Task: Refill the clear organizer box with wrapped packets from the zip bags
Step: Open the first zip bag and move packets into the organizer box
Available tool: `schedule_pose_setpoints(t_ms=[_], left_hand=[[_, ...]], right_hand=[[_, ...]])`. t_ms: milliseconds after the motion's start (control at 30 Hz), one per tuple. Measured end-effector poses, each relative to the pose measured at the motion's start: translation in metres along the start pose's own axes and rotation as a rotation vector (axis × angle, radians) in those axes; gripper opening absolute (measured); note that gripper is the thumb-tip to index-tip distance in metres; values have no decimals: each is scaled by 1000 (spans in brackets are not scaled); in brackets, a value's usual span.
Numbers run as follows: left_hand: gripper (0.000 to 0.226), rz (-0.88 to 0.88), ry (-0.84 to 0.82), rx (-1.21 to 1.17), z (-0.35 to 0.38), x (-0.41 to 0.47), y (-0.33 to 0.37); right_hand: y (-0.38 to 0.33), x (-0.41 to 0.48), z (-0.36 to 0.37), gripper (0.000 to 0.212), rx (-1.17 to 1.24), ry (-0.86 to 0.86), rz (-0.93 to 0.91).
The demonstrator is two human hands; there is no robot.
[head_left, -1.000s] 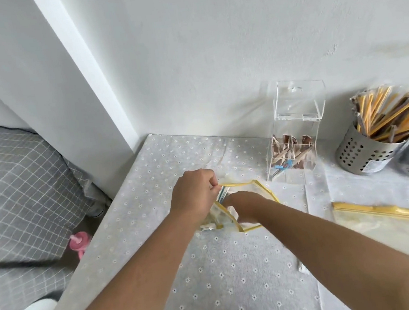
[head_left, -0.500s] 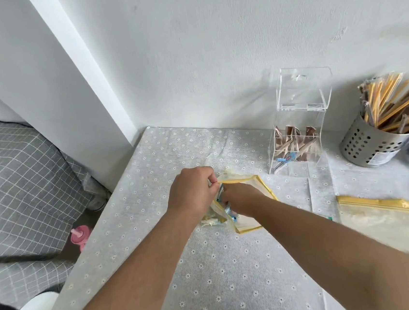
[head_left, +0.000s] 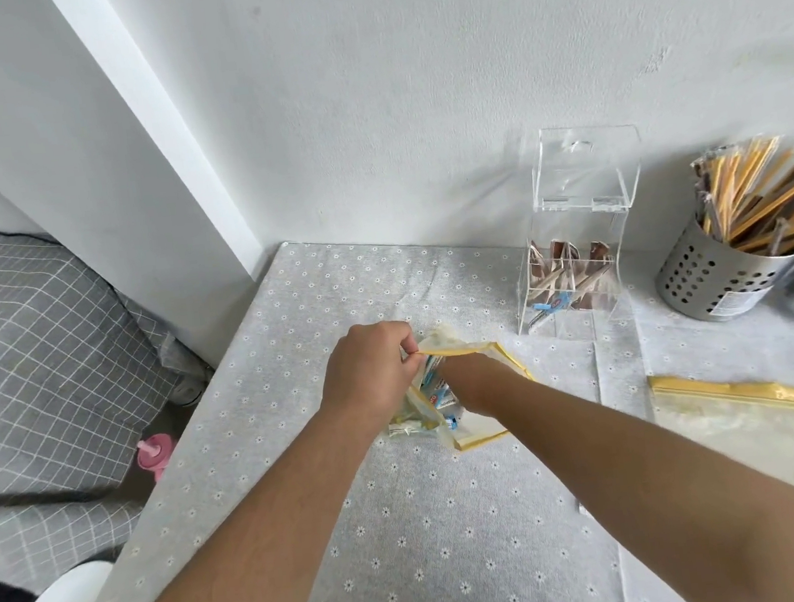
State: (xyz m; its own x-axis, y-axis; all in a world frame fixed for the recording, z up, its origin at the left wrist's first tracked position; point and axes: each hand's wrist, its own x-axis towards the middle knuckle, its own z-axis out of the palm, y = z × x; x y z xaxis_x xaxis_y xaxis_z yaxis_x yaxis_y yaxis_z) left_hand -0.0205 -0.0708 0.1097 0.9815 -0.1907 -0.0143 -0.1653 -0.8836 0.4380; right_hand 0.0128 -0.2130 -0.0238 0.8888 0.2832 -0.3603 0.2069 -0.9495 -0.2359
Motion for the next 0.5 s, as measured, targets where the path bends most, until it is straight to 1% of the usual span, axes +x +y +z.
schedule_pose_setpoints(t_ms=[167,333,433,500], left_hand=[[7,-2,-10,6,3,-2,1],[8,5,-12,1,3,-2,1],[8,6,-12,2,1,-2,-1],[8,12,-9,3,0,-2,-2]], right_hand=[[-2,-1,-4,30,19,-23,27],[-7,0,3,29,-5,-3,-13],[-10,-3,0,26,20,1,-12],[-10,-4,-5,27,81,18,-14]])
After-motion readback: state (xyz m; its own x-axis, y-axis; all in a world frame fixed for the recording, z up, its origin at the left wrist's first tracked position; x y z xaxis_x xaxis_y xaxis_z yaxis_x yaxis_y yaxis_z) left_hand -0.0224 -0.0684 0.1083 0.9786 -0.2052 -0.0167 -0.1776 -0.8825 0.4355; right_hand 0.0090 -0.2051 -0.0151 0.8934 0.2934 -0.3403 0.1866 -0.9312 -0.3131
